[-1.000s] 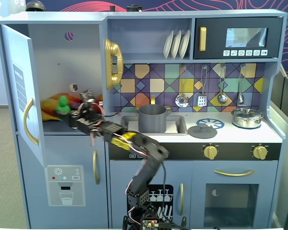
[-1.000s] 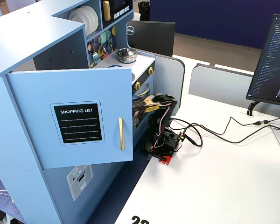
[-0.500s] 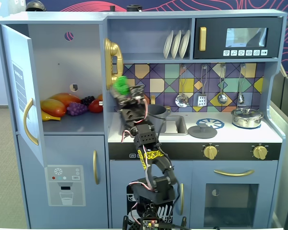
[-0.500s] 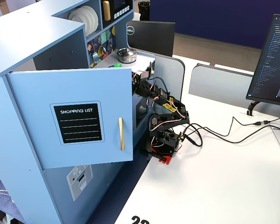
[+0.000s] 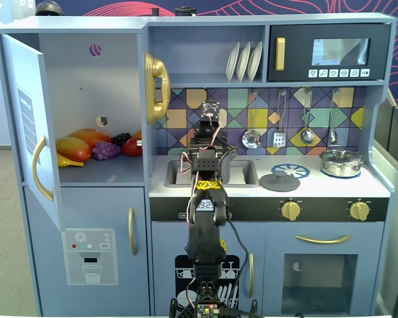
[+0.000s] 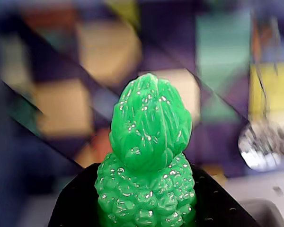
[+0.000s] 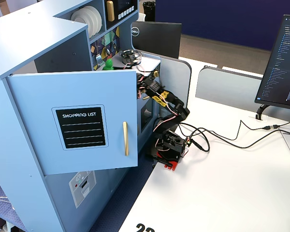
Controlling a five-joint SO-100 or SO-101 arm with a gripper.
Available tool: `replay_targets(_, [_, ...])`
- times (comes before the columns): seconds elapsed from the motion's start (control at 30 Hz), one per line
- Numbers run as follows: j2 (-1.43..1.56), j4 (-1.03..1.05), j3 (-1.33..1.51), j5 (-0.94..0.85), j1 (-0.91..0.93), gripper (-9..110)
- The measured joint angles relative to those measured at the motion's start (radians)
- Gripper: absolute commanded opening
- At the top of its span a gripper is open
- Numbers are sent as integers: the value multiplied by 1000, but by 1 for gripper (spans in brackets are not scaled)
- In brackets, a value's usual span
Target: Pick up the green pineapple from the left cabinet and place it in the gray recipient
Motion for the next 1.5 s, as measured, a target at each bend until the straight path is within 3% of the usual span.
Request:
replay_targets(0.07, [-60,-8,-23,-6,3,3])
replay_targets(0.17, [-143,-9,-60,-21,0,33])
replay_targets(0.23, [-178,-15,-77,-3,0,40])
replay_targets(0.5, [-124,46,-101,15,0,25])
replay_targets(0.73, [244,529,-51,20,26,0])
replay_targets(0.93, [558,825,278,83,43,0])
replay_targets(1.1, [612,792,672,115,29,0])
replay_targets(1.3, [575,486,1143,71,-23,0])
replay_targets(1.37, [581,506,1190,60,-60,0])
replay_targets(1.5, [696,739,1213,-6,-80,0])
